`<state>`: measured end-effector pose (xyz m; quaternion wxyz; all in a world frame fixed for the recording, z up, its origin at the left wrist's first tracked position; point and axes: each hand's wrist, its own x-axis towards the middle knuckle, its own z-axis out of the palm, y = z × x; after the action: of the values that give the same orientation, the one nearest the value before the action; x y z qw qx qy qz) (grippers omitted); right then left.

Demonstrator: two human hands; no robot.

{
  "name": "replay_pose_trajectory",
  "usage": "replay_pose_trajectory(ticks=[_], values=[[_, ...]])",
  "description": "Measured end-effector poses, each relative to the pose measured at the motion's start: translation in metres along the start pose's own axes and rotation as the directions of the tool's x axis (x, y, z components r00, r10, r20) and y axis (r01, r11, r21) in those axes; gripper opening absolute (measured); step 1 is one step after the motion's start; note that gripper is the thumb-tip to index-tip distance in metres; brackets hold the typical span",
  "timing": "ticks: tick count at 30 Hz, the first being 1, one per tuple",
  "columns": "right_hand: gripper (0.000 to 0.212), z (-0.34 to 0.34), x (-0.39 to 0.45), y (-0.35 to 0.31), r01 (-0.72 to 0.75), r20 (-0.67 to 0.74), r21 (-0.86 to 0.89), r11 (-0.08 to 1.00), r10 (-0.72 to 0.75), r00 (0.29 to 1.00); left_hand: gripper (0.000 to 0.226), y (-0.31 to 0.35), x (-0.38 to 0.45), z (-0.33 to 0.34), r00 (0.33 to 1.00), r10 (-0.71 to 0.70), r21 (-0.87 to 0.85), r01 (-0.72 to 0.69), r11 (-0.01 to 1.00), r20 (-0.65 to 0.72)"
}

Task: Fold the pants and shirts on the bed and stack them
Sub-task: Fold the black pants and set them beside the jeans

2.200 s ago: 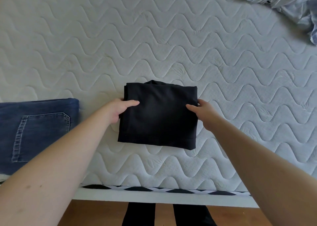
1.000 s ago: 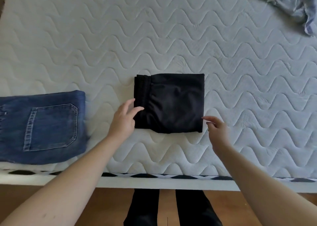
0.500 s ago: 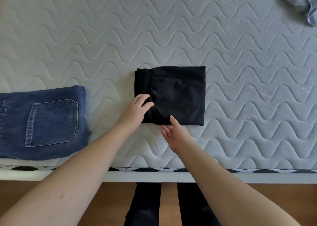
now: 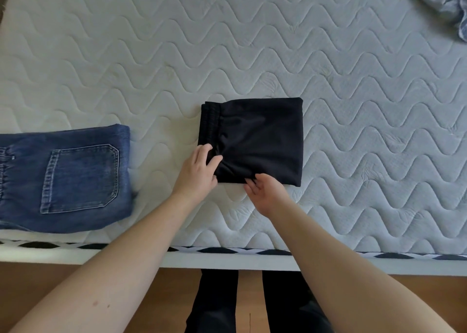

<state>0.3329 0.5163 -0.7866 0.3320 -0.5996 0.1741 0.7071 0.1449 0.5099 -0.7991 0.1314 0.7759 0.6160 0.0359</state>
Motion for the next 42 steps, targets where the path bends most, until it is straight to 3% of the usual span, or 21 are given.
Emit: replay_pose_trajectory(ticks=[2,5,8,10,12,14,16,18,21,24,26,29,35,38,42], values=[[0.035,-0.009,0.000,-0.006,-0.018,0.023,-0.019,1.000,0.019,1.000,0.046,0.000,-0.004,0.001,1.000,-0.003,-0.021,0.004,1.000,0.026],[0.040,-0.021,-0.003,-0.019,-0.028,0.049,-0.026,0.999,0.030,0.998,0.042,-0.001,-0.007,-0.001,0.996,-0.060,-0.142,0.050,0.989,-0.067],[0.045,-0.037,-0.004,-0.031,0.002,-0.096,-0.200,0.980,-0.021,0.995,0.023,-0.002,0.003,-0.005,0.968,-0.220,-0.344,0.166,0.924,-0.123],[0.043,-0.047,-0.001,-0.038,0.013,-0.253,-0.468,0.884,-0.148,0.956,0.016,-0.002,0.018,-0.006,0.922,-0.376,-0.484,0.289,0.826,-0.092],[0.049,-0.053,0.003,-0.046,-0.022,-0.351,-0.658,0.752,-0.281,0.893,0.034,-0.001,0.035,-0.008,0.835,-0.550,-0.603,0.420,0.678,-0.036],[0.060,-0.057,0.006,-0.054,-0.031,-0.416,-0.687,0.726,-0.358,0.836,0.059,-0.004,0.050,-0.006,0.736,-0.675,-0.662,0.534,0.527,0.056],[0.065,-0.058,0.009,-0.061,0.107,-0.371,-0.707,0.700,-0.495,0.786,0.078,-0.009,0.060,-0.002,0.647,-0.731,-0.645,0.657,0.389,0.218],[0.068,-0.058,0.013,-0.069,0.265,-0.189,-0.782,0.565,-0.619,0.762,0.083,-0.018,0.067,0.001,0.594,-0.724,-0.608,0.733,0.307,0.350],[0.068,-0.044,0.019,-0.089,0.405,0.048,-0.794,0.453,-0.618,0.785,0.076,-0.031,0.077,0.001,0.563,-0.637,-0.654,0.747,0.120,0.526],[0.070,-0.023,0.025,-0.112,0.390,0.124,-0.835,0.387,-0.558,0.820,0.044,-0.035,0.081,-0.002,0.569,-0.453,-0.649,0.760,-0.027,0.686],[0.063,-0.014,0.029,-0.123,0.341,0.154,-0.892,0.298,-0.509,0.847,0.037,-0.030,0.083,-0.003,0.592,-0.404,-0.656,0.754,-0.027,0.697],[0.050,-0.009,0.031,-0.130,0.334,0.172,-0.897,0.290,-0.467,0.867,0.044,-0.021,0.081,-0.007,0.657,-0.433,-0.718,0.695,0.030,0.617],[0.028,-0.019,0.016,-0.131,0.511,0.360,-0.844,0.162,-0.533,0.765,0.042,-0.021,0.058,-0.028,0.704,-0.451,-0.770,0.635,0.055,0.548],[0.025,-0.021,0.003,-0.124,0.554,0.395,-0.811,0.190,-0.520,0.757,0.041,-0.033,0.041,-0.042,0.722,-0.430,-0.793,0.609,0.024,0.542],[0.038,-0.001,-0.013,-0.094,0.617,0.457,-0.748,0.242,-0.486,0.745,0.041,-0.064,0.009,-0.066,0.722,-0.381,-0.791,0.610,-0.041,0.577]])
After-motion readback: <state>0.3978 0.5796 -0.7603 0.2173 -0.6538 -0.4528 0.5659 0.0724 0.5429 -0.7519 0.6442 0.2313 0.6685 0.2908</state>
